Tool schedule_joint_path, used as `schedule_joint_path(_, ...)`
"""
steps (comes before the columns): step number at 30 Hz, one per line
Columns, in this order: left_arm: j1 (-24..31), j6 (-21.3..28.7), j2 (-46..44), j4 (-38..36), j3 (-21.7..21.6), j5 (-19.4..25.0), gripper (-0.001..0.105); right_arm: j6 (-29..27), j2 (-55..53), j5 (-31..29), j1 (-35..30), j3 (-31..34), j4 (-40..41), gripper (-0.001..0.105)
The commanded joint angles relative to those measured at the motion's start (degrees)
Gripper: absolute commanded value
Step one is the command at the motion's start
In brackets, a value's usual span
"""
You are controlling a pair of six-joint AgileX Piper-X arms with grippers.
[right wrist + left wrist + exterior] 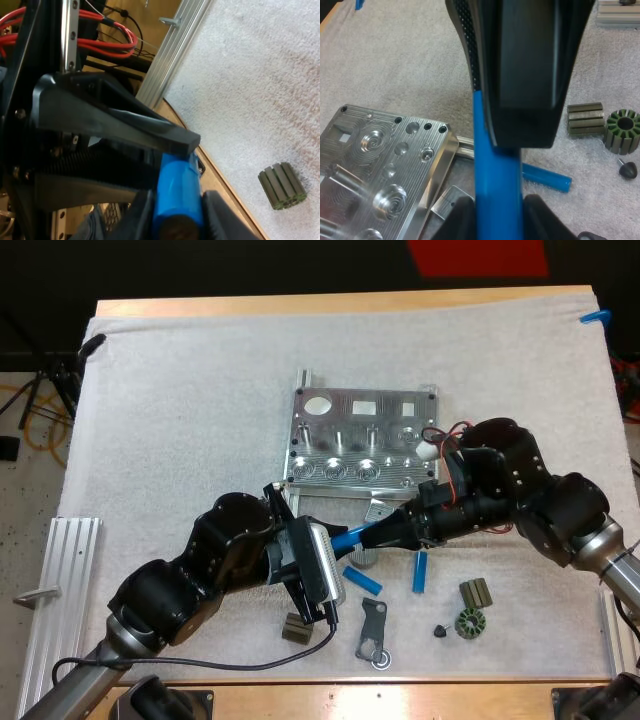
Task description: Load cells from right to left
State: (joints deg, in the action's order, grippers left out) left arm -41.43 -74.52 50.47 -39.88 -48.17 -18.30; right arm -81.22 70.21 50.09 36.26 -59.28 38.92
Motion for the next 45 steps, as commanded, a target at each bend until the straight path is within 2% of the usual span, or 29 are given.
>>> schedule_joint_path(1,-0.39,-0.1,-0.24,0.0,-0.33,-0.53,0.03,-2.27,-0.43,-0.59,-0.01,-0.19,-0.2,0.0)
schedule_joint_path(3,-0.39,-0.1,-0.24,-1.86,-1.2,-0.53,0.051,-5.22,-0.43,-3.76,-0.01,-0.5,1.94,0.0)
schedule_joint_path(6,-0.39,-0.1,-0.24,-5.18,-3.03,-0.15,0.069,-11.46,-0.43,-9.39,-0.01,-1.76,6.91,0.0)
schedule_joint_path(10,-0.39,-1.67,-0.24,-8.38,-4.83,1.25,0.069,-15.89,-0.43,-15.11,-0.01,-3.38,11.7,0.0)
schedule_joint_path(15,-0.39,-10.07,-0.41,-11.7,-5.49,7.97,0.069,-21.61,-0.43,-24.61,-0.01,-5.57,15.32,0.0)
schedule_joint_path(21,-0.39,-16.47,-0.41,-15.59,-5.49,15.16,0.069,-27.7,-0.22,-36.81,-0.01,-6.11,17.9,0.0)
schedule_joint_path(23,-0.39,-19.98,-0.41,-15.84,-5.49,16.59,0.069,-28.78,0.45,-38.12,-0.01,-6.5,19.72,0.0)
schedule_joint_path(27,-0.39,-26.22,-0.41,-15.83,-5.49,16.59,0.069,-32.92,4.07,-42.9,-0.01,-8.64,23.89,0.0)
schedule_joint_path(32,-0.39,-32.37,-0.41,-15.53,-5.49,16.9,0.069,-37.01,7.81,-46.41,-0.01,-12.14,24.43,0.0)
schedule_joint_path(41,-0.39,-34.47,-0.41,-10.06,-5.49,17.22,0.069,-38.64,15.03,-46.95,-0.01,-18.7,24.43,0.0)
schedule_joint_path(45,-0.39,-35.37,-0.41,-9.93,-5.49,21.35,0.069,-41.27,18.16,-51.61,-0.01,-21.03,25.24,0.0)
